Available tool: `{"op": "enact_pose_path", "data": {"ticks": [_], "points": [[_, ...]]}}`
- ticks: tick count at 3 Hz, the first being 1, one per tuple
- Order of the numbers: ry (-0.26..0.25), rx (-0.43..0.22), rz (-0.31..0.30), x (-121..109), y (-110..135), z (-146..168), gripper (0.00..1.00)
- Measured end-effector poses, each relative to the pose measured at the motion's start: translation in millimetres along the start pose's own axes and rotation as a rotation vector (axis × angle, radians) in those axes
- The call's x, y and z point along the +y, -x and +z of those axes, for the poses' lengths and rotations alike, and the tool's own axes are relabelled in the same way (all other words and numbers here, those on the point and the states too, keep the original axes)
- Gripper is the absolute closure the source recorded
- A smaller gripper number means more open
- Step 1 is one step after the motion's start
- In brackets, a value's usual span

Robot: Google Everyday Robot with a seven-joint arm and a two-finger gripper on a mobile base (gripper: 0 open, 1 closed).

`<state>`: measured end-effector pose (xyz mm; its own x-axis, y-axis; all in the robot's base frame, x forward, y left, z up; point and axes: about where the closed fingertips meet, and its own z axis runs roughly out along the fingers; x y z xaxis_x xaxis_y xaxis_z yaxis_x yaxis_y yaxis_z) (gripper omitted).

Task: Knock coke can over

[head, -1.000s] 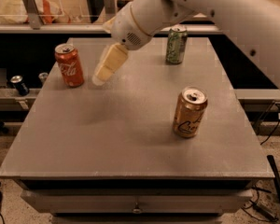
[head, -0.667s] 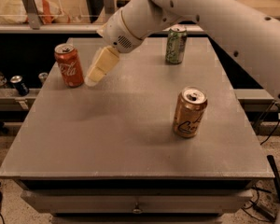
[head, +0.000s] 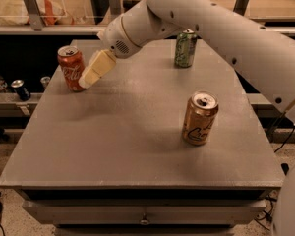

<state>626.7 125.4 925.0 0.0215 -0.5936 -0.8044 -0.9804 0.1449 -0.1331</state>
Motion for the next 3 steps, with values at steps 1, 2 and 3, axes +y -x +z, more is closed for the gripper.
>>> {"op": "enact_pose_path", "data": {"ticks": [1,2,3], "points": [[-0.019,-0.042,0.056,-7,0,13,0.00],[-0.016,-0.072,0.087,-11,-1,29,0.00],[-0.004,-0.086,0.105,-13,-5,44,0.00]]}}
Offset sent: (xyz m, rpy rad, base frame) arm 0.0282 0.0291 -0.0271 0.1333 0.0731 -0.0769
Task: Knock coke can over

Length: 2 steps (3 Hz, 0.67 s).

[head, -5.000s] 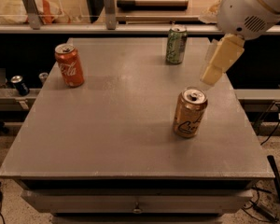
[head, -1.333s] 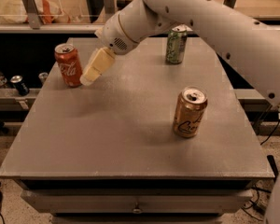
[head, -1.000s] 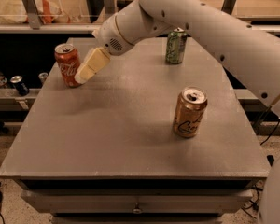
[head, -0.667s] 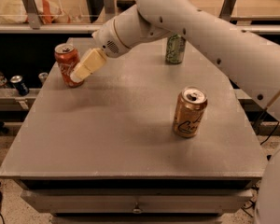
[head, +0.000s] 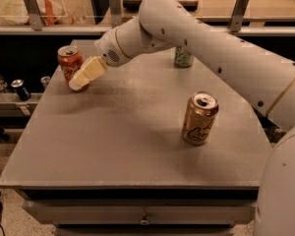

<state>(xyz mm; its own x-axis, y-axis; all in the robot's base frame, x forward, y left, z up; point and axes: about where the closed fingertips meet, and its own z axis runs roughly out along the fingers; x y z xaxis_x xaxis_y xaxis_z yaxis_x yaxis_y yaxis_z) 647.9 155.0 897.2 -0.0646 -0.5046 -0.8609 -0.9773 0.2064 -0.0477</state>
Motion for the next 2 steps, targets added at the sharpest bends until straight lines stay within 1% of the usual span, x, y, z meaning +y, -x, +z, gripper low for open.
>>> {"op": "enact_pose_path", "data": {"ticks": [1,2], "points": [[0.009,-0.039,0.016,-1.7,-5.5,11.0,0.00],[0.013,-0.089,0.012,-2.9,-3.7,19.1,0.00]]}}
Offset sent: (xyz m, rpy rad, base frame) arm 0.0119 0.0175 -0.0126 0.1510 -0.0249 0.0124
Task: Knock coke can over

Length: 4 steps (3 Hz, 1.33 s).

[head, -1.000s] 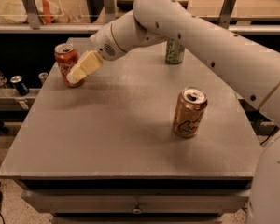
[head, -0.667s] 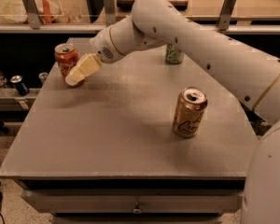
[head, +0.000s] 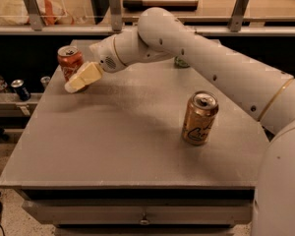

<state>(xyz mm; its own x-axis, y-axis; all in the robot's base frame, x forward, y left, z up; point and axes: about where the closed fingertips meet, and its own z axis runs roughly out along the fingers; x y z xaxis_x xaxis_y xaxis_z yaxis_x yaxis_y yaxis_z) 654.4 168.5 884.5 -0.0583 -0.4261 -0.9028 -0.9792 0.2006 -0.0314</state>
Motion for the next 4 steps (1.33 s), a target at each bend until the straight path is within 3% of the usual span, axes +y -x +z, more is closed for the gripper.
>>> {"op": "enact_pose_path", "data": {"ticks": [3,4], "points": [[0.033,-0.080,-0.030,3,12,17,0.00],[0.033,-0.080,-0.031,2,11,19,0.18]]}}
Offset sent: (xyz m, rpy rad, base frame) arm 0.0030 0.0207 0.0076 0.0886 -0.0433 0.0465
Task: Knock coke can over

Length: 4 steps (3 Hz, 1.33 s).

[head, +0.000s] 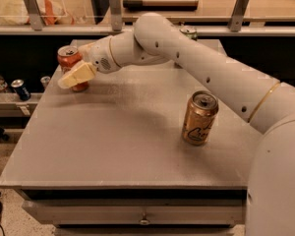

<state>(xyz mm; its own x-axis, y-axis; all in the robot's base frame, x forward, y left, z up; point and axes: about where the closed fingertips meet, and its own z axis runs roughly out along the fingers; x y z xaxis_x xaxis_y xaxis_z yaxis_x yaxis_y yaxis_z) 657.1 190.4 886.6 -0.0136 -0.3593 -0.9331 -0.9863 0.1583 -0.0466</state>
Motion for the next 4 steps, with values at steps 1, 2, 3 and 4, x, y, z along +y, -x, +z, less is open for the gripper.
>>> {"op": "enact_pose_path", "data": {"ticks": [1,2,3,4], "points": [[-0.007,0.002,-0.002,-1,-1,-1,0.41],[-0.014,0.005,-0.002,-3,-2,-4,0.65],[-0.021,0.007,-0.001,-4,-3,-8,0.87],[-0.045,0.014,-0.014,-12,-3,-21,1.00]]}}
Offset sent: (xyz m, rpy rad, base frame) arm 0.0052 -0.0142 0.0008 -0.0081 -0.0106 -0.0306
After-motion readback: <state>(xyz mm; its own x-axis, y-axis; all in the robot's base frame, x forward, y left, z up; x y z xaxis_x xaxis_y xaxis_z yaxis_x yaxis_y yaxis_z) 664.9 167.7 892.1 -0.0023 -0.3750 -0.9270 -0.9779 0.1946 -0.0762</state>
